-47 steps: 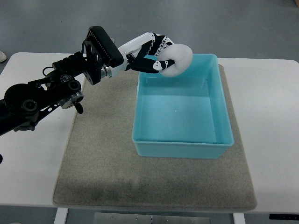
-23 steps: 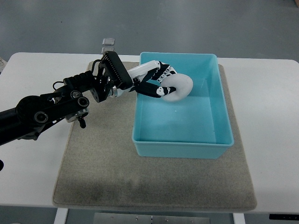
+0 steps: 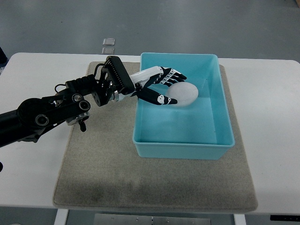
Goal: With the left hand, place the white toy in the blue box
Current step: 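Open the left hand fingers to drop the toy into the box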
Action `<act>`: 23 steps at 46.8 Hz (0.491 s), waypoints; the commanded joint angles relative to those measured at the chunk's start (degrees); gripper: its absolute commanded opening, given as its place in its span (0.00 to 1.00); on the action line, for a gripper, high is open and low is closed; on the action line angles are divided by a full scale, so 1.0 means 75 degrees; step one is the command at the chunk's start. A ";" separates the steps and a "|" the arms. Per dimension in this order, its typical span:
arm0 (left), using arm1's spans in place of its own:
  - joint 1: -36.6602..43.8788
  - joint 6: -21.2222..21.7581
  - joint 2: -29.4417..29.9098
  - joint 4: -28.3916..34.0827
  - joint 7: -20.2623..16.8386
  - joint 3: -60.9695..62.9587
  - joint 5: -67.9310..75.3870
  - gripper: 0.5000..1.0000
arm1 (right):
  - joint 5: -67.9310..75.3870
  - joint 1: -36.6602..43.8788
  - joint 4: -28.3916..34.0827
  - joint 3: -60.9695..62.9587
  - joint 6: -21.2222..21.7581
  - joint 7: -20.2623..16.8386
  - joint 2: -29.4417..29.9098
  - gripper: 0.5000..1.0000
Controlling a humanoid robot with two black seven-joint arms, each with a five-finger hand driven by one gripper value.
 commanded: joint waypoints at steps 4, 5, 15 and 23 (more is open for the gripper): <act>0.0002 -0.0015 -0.0012 -0.0019 0.0002 0.0002 0.0001 0.67 | 0.0000 0.0000 0.0000 0.0004 0.0000 0.0000 0.0000 0.87; 0.0002 -0.0004 -0.0012 -0.0007 0.0002 0.0002 0.0001 0.67 | 0.0000 0.0000 0.0000 0.0004 0.0000 0.0000 0.0000 0.87; -0.0009 0.0008 0.0000 0.0063 0.0002 -0.0115 -0.0081 0.68 | 0.0000 0.0000 0.0000 -0.0008 0.0000 0.0000 0.0000 0.87; -0.0044 0.0125 0.0023 0.0145 -0.0021 -0.0173 -0.0186 0.69 | 0.0000 0.0000 0.0000 0.0004 0.0000 0.0000 0.0000 0.87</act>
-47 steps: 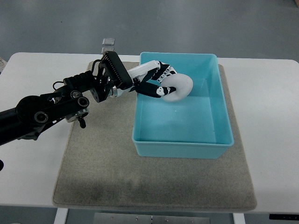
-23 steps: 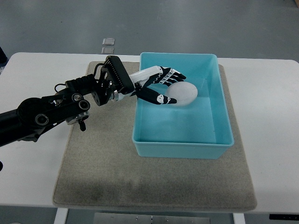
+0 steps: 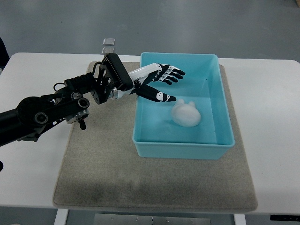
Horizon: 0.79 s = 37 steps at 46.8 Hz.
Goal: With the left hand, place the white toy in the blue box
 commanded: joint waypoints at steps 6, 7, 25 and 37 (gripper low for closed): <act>-0.0013 0.0079 0.0039 0.0169 -0.0168 -0.0571 -0.0032 0.77 | 0.0000 0.0000 0.0000 0.0005 0.0000 0.0000 0.0000 0.87; -0.0013 0.0102 0.0039 0.0205 -0.0168 -0.0677 -0.0032 0.77 | 0.0000 0.0000 0.0000 -0.0007 0.0000 0.0000 0.0000 0.87; -0.0013 0.0360 0.0051 0.1025 -0.0180 -0.1428 -0.1823 0.77 | 0.0000 0.0000 0.0000 0.0005 0.0000 0.0000 0.0000 0.87; -0.0036 0.0560 0.0063 0.1517 -0.0168 -0.1697 -0.4108 0.85 | 0.0000 0.0000 0.0000 0.0005 0.0000 0.0000 0.0000 0.87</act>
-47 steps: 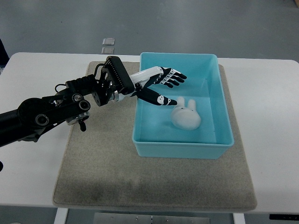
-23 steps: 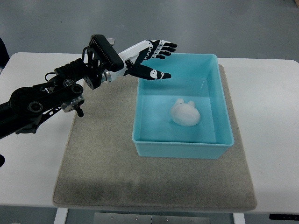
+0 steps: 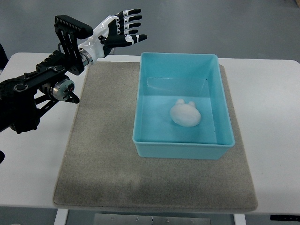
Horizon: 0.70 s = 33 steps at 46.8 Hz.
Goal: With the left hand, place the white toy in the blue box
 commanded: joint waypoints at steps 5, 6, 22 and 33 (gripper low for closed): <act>0.0001 -0.0013 0.0007 0.0437 0.0009 -0.0331 -0.1120 0.87 | 0.0000 -0.0001 0.0000 0.0004 0.0000 0.0000 0.0000 0.87; 0.0001 -0.0036 0.0007 0.0507 0.0009 -0.0367 -0.1226 0.89 | 0.0000 -0.0001 0.0000 -0.0008 0.0000 0.0000 0.0000 0.87; 0.0047 -0.0447 -0.0028 0.1257 0.0021 -0.0461 -0.2795 0.92 | 0.0000 -0.0001 0.0000 0.0004 0.0000 0.0000 0.0000 0.87; 0.0012 -0.0353 -0.0180 0.1960 0.0091 -0.0461 -0.4342 0.92 | 0.0000 -0.0001 0.0000 -0.0008 0.0000 0.0000 0.0000 0.87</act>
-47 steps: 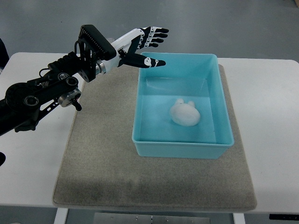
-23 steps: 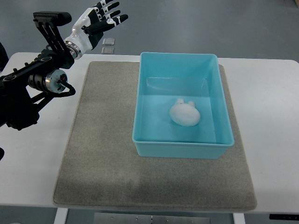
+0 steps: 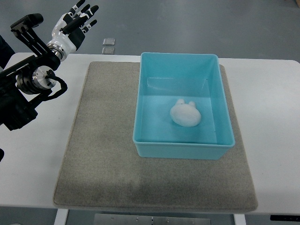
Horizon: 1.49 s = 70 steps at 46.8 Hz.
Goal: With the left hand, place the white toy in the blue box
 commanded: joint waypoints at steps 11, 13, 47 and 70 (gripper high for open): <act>-0.0073 0.0054 -0.0475 0.0874 0.0293 -0.0060 -0.1377 0.93 | 0.0000 0.0000 0.0000 0.0005 0.0000 0.0000 0.0000 0.87; -0.0061 0.0031 -0.0510 0.0874 0.0363 -0.0072 -0.1377 0.93 | 0.0000 0.0000 0.0000 0.0005 0.0000 0.0000 0.0000 0.87; 0.0489 -0.1692 -0.0909 0.1015 0.0387 -0.0798 -0.1259 0.98 | 0.0000 0.0000 0.0000 -0.0006 0.0000 0.0000 0.0000 0.87; 0.0513 -0.1739 -0.0885 0.1471 0.0387 -0.0810 -0.1271 0.98 | 0.0000 0.0000 0.0000 0.0005 0.0000 0.0000 0.0000 0.87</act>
